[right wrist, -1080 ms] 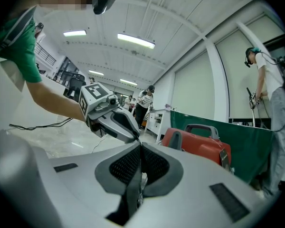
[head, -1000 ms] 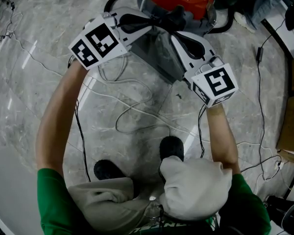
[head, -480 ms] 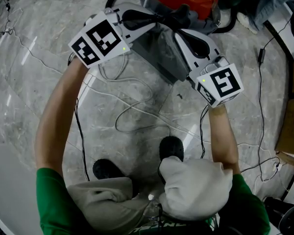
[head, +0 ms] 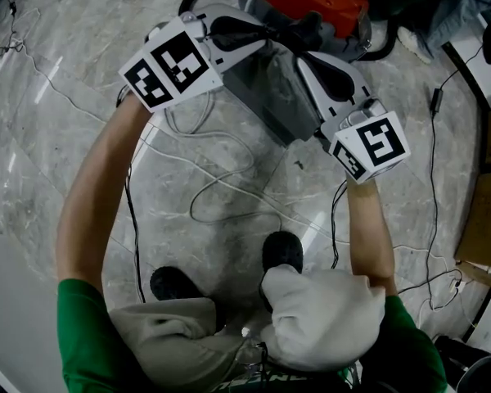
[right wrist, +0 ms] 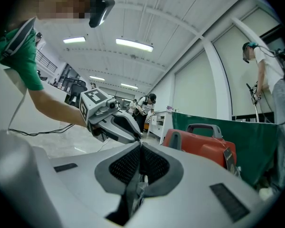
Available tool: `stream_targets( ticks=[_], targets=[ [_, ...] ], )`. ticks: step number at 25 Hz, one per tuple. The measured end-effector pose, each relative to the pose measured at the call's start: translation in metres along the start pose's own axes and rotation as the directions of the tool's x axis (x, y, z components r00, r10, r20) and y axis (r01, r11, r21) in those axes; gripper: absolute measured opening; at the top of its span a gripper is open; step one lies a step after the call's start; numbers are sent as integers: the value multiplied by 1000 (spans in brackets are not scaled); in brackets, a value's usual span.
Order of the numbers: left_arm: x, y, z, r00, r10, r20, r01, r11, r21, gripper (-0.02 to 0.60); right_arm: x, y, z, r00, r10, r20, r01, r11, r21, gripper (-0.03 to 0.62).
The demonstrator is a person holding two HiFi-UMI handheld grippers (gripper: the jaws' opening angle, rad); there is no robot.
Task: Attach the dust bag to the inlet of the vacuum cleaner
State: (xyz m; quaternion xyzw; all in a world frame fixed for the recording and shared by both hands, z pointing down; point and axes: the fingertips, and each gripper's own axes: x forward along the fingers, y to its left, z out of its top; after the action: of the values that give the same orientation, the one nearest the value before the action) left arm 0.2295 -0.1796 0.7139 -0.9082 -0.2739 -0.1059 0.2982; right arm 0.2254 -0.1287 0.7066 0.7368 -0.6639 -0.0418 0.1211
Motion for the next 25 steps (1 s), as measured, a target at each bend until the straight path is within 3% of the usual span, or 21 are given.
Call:
stream_targets(
  ticks=[25],
  targets=[
    [9,6,0,1000,-8,18,8,1000,-14,37,2,-10,-1,1000,0,16,0,999,41,15]
  ],
)
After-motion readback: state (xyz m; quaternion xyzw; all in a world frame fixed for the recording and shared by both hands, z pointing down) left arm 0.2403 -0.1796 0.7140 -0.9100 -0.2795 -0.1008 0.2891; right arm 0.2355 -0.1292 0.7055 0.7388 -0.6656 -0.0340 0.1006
